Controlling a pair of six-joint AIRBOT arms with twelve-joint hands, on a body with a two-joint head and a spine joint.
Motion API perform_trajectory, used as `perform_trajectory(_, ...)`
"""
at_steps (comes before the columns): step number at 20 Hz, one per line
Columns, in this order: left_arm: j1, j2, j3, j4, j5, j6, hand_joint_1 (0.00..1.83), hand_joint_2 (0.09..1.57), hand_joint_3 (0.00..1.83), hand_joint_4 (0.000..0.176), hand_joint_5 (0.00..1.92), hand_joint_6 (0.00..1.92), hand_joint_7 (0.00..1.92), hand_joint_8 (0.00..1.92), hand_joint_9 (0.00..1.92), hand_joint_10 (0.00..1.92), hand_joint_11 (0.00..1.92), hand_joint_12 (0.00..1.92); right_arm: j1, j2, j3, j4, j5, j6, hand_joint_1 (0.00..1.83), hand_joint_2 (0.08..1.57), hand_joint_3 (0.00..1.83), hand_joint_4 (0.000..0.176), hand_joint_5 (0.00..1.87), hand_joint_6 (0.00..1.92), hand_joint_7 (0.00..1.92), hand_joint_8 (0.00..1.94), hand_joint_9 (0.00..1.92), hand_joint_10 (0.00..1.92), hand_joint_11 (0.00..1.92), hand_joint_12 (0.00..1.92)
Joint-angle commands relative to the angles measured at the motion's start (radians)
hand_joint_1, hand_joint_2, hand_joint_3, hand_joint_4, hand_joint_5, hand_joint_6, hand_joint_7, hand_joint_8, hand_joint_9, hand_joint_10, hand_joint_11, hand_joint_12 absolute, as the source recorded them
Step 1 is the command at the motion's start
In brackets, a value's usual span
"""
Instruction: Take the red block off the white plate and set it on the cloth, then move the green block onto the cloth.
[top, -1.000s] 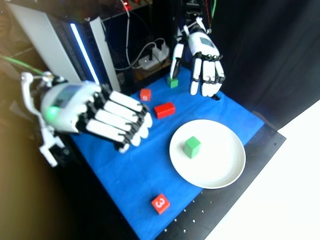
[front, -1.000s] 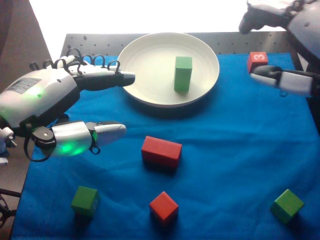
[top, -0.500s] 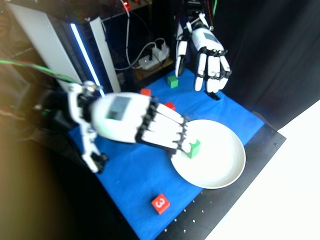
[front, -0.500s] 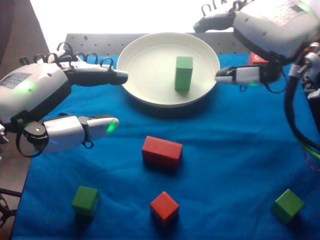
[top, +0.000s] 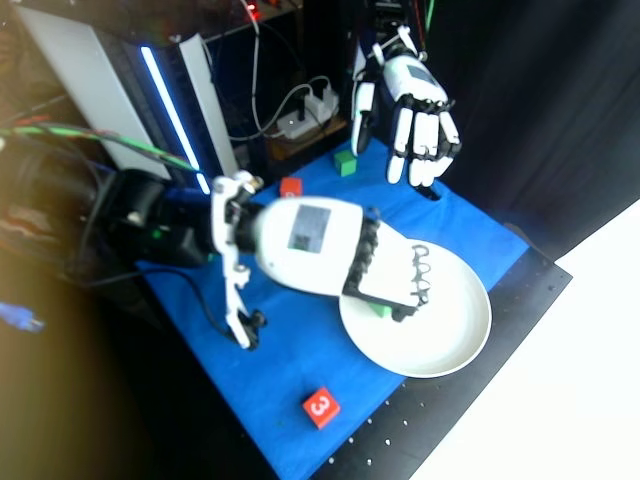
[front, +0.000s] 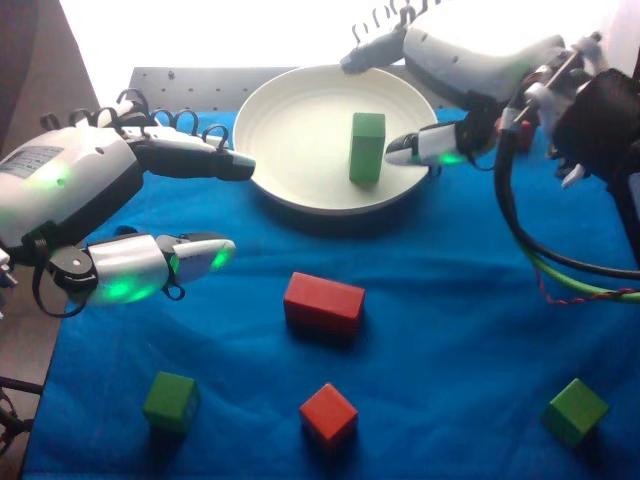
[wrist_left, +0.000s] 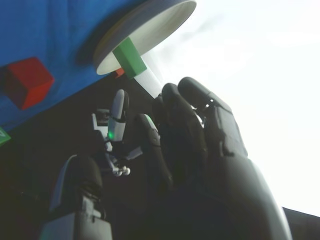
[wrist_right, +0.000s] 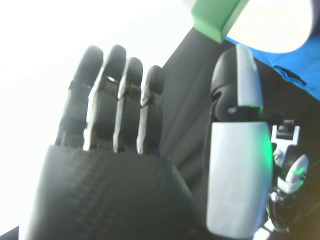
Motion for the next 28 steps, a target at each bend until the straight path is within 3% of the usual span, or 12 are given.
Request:
perform_trajectory(1,-0.008,0.007,-0.004,0.011,-0.124,-0.002,0.66,1.14,0.00,0.094,0.68,0.02,0.56,0.01,0.52,0.03,0.03,1.24,0.024,-0.009,0.008,-0.007,-0.098,-0.003,1.09,0.88,0.00,0.000,0.65,0.00,0.58,0.00,0.33,0.64,0.05,1.58)
perform_trajectory(3,-0.009,0.007,-0.004,0.012,-0.124,-0.003,0.69,1.14,0.00,0.089,0.69,0.02,0.56,0.01,0.52,0.03,0.02,1.23,0.024,-0.025,0.023,0.007,-0.082,-0.003,1.10,0.90,0.00,0.000,0.61,0.00,0.52,0.00,0.30,0.52,0.00,1.53)
perform_trajectory(5,-0.010,0.007,-0.005,0.013,-0.124,-0.003,0.66,1.14,0.00,0.111,0.69,0.02,0.56,0.01,0.52,0.03,0.02,1.23,0.024,-0.040,0.039,0.011,-0.064,-0.003,1.09,0.91,0.00,0.000,0.60,0.00,0.67,0.02,0.44,0.55,0.03,1.62)
perform_trajectory(6,-0.010,0.007,-0.006,0.014,-0.125,-0.003,0.66,1.14,0.00,0.105,0.70,0.02,0.57,0.01,0.52,0.03,0.01,1.23,0.024,-0.050,0.049,0.015,-0.054,-0.003,1.09,0.90,0.00,0.000,0.60,0.00,0.77,0.05,0.47,0.80,0.11,1.73)
perform_trajectory(9,-0.011,0.007,-0.006,0.014,-0.125,-0.003,0.64,1.13,0.00,0.124,0.71,0.02,0.56,0.00,0.50,0.01,0.00,1.13,0.024,-0.064,0.064,0.023,-0.040,-0.003,1.09,0.90,0.00,0.000,0.63,0.01,0.82,0.06,0.44,1.04,0.17,1.76)
perform_trajectory(12,-0.011,0.007,-0.007,0.015,-0.129,-0.003,0.65,1.13,0.00,0.112,0.72,0.02,0.57,0.01,0.51,0.02,0.00,1.19,0.024,-0.078,0.081,0.030,-0.025,-0.003,1.09,0.91,0.00,0.000,0.65,0.00,0.79,0.02,0.59,0.55,0.21,1.45)
perform_trajectory(18,-0.011,0.011,-0.010,0.015,-0.141,-0.003,0.58,1.14,0.00,0.074,0.72,0.01,0.58,0.00,0.51,0.01,0.00,1.14,0.023,-0.110,0.120,0.042,0.011,-0.003,1.19,0.96,0.00,0.000,0.75,0.00,0.78,0.00,0.64,0.37,0.16,1.48)
perform_trajectory(21,-0.011,0.012,-0.012,0.015,-0.145,-0.003,0.57,1.15,0.00,0.097,0.72,0.00,0.58,0.00,0.50,0.00,0.00,1.07,0.023,-0.110,0.131,0.049,0.020,-0.003,1.36,1.02,0.01,0.000,0.87,0.03,0.99,0.06,0.82,0.42,0.27,1.48)
perform_trajectory(22,-0.011,0.012,-0.012,0.015,-0.147,-0.003,0.54,1.15,0.00,0.103,0.71,0.00,0.58,0.00,0.49,0.00,0.00,1.05,0.023,-0.112,0.134,0.051,0.023,-0.003,1.27,1.07,0.01,0.000,0.92,0.78,1.09,0.71,0.90,0.38,0.29,1.43)
perform_trajectory(23,-0.011,0.012,-0.012,0.015,-0.147,-0.003,0.55,1.16,0.00,0.107,0.71,0.00,0.57,0.00,0.49,0.00,0.00,1.05,0.023,-0.113,0.136,0.051,0.024,-0.003,1.24,1.12,0.01,0.000,0.87,1.06,1.03,0.95,0.94,0.36,0.31,1.38)
perform_trajectory(24,-0.011,0.013,-0.012,0.014,-0.148,-0.003,0.55,1.16,0.00,0.108,0.72,0.00,0.57,0.00,0.49,0.00,0.00,1.05,0.023,-0.114,0.138,0.052,0.025,-0.003,1.35,1.14,0.00,0.000,0.83,1.12,0.99,0.95,0.89,1.10,0.37,1.37)
perform_trajectory(28,-0.010,0.014,-0.013,0.014,-0.149,-0.003,0.58,1.17,0.00,0.057,0.74,0.01,0.60,0.01,0.52,0.01,0.02,1.04,0.023,-0.113,0.142,0.056,0.025,-0.003,1.37,1.14,0.00,0.000,0.89,1.19,0.94,0.93,0.84,1.28,0.51,1.22)
